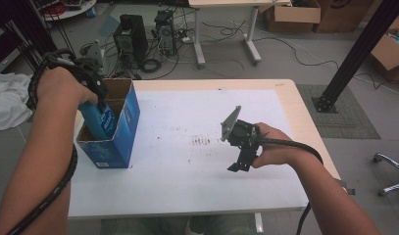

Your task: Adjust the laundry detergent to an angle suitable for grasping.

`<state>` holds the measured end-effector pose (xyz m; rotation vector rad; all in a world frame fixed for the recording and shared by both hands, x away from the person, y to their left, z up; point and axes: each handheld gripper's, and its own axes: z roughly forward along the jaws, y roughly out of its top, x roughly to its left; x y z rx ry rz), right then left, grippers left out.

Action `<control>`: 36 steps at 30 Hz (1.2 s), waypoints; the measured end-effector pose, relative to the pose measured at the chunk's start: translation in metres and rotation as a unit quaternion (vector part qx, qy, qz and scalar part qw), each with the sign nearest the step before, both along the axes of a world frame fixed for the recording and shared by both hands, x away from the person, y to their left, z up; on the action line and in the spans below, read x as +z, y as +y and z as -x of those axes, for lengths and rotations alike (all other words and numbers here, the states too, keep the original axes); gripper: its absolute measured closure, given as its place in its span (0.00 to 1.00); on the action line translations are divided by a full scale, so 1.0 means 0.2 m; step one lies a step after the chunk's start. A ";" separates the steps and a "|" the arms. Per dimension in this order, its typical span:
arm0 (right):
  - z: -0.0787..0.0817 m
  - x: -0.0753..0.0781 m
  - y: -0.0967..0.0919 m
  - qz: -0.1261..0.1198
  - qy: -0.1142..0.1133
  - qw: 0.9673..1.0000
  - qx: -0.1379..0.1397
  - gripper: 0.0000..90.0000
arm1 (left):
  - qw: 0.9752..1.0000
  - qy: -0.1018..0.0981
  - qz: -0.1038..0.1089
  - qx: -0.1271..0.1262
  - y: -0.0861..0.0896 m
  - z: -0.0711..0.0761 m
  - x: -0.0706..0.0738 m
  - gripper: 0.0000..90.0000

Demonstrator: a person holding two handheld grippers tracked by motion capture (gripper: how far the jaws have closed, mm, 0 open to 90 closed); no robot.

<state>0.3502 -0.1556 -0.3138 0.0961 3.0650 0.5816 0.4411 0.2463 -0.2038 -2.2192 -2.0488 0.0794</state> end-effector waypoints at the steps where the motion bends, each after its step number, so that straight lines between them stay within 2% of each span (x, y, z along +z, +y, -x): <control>1: 0.00 0.00 0.00 0.001 0.000 1.000 0.000 0.00 | 1.000 0.001 0.000 -0.002 0.00 0.00 -0.01 0.43; 6: 0.00 0.00 0.00 0.000 0.001 1.000 0.001 0.00 | 1.000 -0.007 0.004 -0.004 0.00 0.00 -0.09 0.43; 15: 0.00 -0.01 0.00 -0.002 0.002 1.000 0.001 0.00 | 1.000 0.008 0.007 -0.011 0.02 0.00 -0.25 0.43; 19: -0.01 -0.01 -0.01 -0.003 0.005 1.000 -0.004 0.00 | 1.000 0.004 0.009 -0.009 0.02 -0.01 -0.31 0.43; 32: -0.01 -0.03 0.00 -0.004 0.008 1.000 -0.003 0.00 | 1.000 0.004 0.012 -0.014 0.03 -0.02 -0.42 0.43; 36: -0.01 -0.03 -0.01 -0.005 0.010 1.000 -0.003 0.00 | 1.000 -0.008 0.015 -0.014 0.03 -0.02 -0.42 0.43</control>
